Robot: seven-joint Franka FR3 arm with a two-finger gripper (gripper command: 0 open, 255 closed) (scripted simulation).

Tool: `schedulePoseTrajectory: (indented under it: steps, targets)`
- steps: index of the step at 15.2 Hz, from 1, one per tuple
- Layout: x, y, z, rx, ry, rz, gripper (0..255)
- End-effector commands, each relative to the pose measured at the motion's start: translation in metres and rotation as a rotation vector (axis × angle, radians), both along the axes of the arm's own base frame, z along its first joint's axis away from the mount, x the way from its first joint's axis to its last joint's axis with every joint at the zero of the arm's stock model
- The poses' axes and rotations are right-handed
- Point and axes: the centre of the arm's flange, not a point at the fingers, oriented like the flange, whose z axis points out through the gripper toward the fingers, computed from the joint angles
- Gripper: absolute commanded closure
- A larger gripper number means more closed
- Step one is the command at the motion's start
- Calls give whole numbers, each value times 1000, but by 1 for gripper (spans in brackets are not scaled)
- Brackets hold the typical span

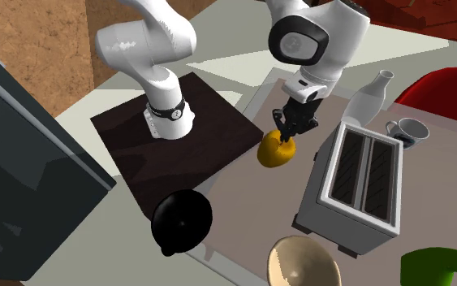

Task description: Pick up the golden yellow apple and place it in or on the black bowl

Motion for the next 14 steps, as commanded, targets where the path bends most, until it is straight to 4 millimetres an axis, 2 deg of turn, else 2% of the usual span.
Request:
schedulePoseTrajectory:
  steps: [1, 14]
  targets:
    - [0, -1, 10, 1, 1, 0, 255]
    - [0, -1, 79, 1, 1, 0, 255]
